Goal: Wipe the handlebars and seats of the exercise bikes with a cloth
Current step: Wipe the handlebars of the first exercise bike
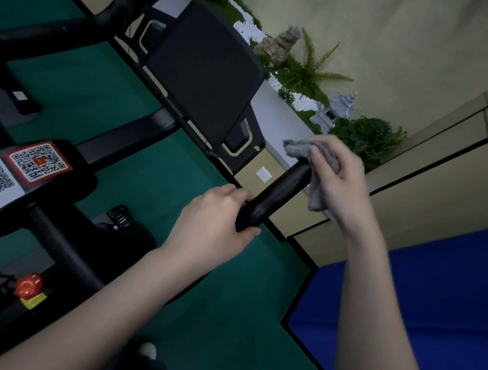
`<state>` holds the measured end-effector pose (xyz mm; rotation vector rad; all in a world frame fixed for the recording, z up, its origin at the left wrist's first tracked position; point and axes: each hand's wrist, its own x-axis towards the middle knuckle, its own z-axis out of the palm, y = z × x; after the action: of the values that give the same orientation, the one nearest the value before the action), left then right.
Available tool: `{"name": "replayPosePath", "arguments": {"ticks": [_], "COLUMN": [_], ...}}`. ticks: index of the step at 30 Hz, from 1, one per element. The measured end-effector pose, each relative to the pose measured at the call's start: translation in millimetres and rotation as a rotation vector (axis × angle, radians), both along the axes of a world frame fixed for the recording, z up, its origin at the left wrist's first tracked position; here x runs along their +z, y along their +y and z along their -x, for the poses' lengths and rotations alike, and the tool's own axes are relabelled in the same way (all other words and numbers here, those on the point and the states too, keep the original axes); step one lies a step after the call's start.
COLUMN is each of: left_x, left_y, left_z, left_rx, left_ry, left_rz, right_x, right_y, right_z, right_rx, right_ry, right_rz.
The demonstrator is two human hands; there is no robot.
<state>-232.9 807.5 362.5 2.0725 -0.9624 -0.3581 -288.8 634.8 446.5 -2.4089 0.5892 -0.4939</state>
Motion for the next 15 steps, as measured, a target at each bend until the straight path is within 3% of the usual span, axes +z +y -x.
{"name": "replayPosePath", "arguments": {"ticks": [4, 7, 12, 15], "left_x": [-0.1, -0.5, -1.2, -0.5], "left_y": [-0.1, 0.5, 2.4, 2.7], "left_z": [1.5, 2.7, 2.9, 2.1], "left_rx": [0.0, -0.003, 0.002, -0.002], "left_ry": [-0.009, -0.01, -0.018, -0.026], "left_rz": [-0.004, -0.001, 0.012, 0.018], "right_x": [28.4, 31.7, 3.2, -27.5], "right_y": [-7.5, -9.7, -5.7, 18.5], "right_z": [-11.8, -16.6, -2.7, 5.9], "right_rx": [0.144, 0.139, -0.106, -0.311], "right_ry": [0.323, 0.374, 0.031, -0.299], "right_rz": [0.091, 0.052, -0.222, -0.18]}}
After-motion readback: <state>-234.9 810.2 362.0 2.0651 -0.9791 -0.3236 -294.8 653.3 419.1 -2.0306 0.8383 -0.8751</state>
